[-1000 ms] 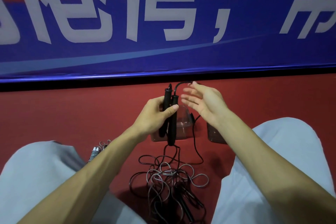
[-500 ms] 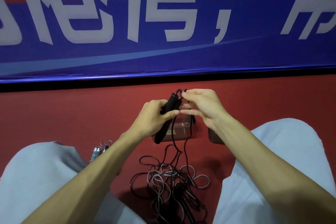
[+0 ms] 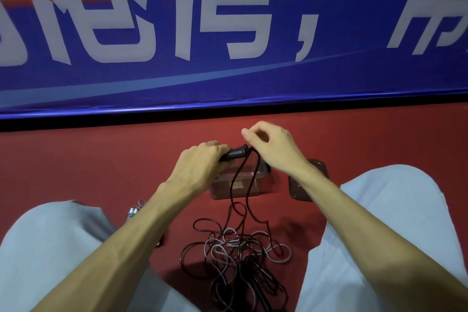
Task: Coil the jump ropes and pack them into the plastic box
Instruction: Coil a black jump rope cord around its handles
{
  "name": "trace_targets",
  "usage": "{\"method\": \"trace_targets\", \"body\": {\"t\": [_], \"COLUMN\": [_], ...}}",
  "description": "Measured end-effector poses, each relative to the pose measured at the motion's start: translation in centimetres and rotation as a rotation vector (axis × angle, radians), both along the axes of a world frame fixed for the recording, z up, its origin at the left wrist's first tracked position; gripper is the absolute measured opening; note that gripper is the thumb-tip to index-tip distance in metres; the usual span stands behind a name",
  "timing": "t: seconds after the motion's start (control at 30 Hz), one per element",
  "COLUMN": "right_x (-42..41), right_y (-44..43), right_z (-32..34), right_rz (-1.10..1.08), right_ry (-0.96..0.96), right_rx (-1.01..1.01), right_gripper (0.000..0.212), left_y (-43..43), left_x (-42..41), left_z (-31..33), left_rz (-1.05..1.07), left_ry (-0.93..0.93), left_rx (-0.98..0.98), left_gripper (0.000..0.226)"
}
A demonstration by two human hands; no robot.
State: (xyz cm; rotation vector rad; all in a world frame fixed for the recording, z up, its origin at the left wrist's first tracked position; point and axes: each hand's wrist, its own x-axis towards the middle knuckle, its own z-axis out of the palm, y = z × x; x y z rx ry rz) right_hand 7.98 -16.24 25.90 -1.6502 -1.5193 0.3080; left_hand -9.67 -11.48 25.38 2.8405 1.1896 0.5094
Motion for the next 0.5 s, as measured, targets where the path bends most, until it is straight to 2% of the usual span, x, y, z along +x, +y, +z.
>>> {"method": "trace_targets", "body": {"t": [0.13, 0.23, 0.33, 0.5], "right_x": [0.3, 0.5, 0.5, 0.7], "right_y": [-0.2, -0.5, -0.6, -0.4], "right_z": [0.4, 0.4, 0.6, 1.2], "right_rz": [0.061, 0.152, 0.120, 0.074], "right_ry": [-0.010, 0.141, 0.200, 0.543], "right_rx": [-0.324, -0.529, -0.490, -0.195], "right_gripper": [0.049, 0.060, 0.055, 0.042], "left_y": [0.1, 0.1, -0.1, -0.3], "left_x": [-0.1, -0.1, 0.4, 0.9], "left_z": [0.0, -0.4, -0.7, -0.3], "left_rz": [-0.011, -0.029, -0.031, 0.015], "left_ry": [0.039, 0.047, 0.029, -0.148], "left_rx": [0.072, 0.061, 0.009, -0.164], "left_gripper": [0.026, 0.023, 0.020, 0.014]}}
